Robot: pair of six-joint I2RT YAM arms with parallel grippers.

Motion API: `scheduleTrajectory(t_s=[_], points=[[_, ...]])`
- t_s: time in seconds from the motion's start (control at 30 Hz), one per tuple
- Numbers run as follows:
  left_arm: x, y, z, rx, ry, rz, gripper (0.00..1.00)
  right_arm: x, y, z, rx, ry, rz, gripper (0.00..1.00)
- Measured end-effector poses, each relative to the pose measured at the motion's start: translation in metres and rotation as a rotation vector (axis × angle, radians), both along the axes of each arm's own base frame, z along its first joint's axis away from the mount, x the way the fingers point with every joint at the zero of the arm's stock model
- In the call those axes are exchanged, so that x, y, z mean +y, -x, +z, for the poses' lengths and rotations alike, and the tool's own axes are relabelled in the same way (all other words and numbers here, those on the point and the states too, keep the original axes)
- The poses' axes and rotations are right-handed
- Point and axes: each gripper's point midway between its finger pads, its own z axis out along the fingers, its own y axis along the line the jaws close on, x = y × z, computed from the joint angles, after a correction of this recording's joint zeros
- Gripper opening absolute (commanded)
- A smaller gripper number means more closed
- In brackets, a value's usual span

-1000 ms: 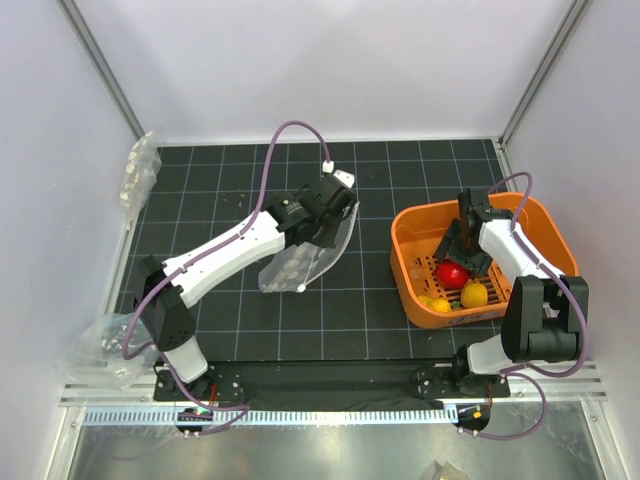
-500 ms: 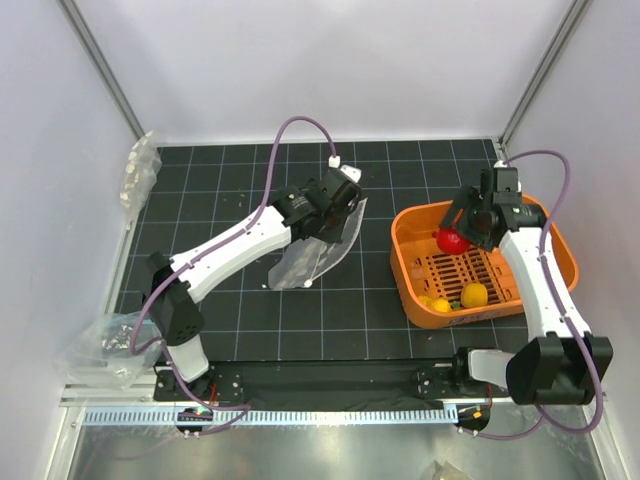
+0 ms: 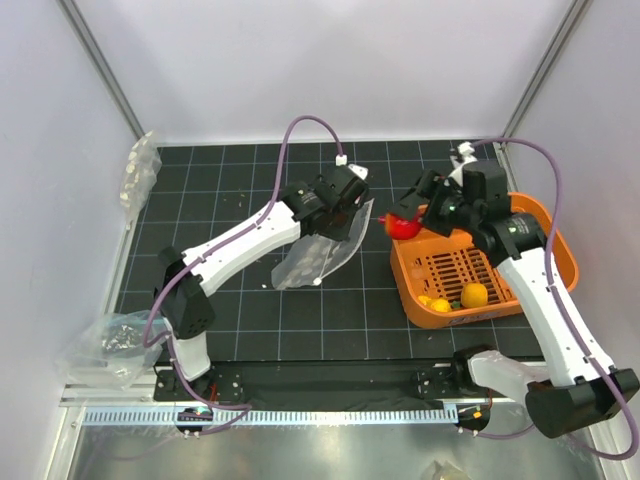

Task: Place the food in the zip-top bag and seal the zipper
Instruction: Place the fake fruit in the zipper food storage bag.

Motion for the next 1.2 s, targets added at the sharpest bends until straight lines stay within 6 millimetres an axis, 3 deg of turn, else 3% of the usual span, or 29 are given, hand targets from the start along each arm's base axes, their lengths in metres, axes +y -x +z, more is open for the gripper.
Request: scheduleTrajectory(t_s=[0.1,0.23,0.5,0.93,1.1,1.2], points=[[-0.003,0.0,0.005,0.0,0.017,-0.004,0.0,0.041,0.01,0.007,-0.022,-0.035,0.109,0.36],[-0.007,0.001,0.009,0.005,0.038,-0.004,0.0,0.068,0.009,0.003,-0.009,-0.066,0.161,0.34],[0.001,-0.002,0.01,0.044,0.068,0.042,0.0,0.087,-0.006,-0.021,0.045,-0.068,0.145,0.33],[0.0,-0.003,0.048,0.07,0.255,0.064,0.0,0.09,-0.009,-0.051,0.108,0.0,0.113,0.35],[-0.006,-0.002,0.051,0.091,0.297,0.063,0.0,0.096,-0.004,-0.059,0.128,0.023,0.128,0.45],[-0.008,-0.002,0.053,0.099,0.315,0.069,0.0,0.101,0.002,-0.061,0.135,0.036,0.146,0.64]])
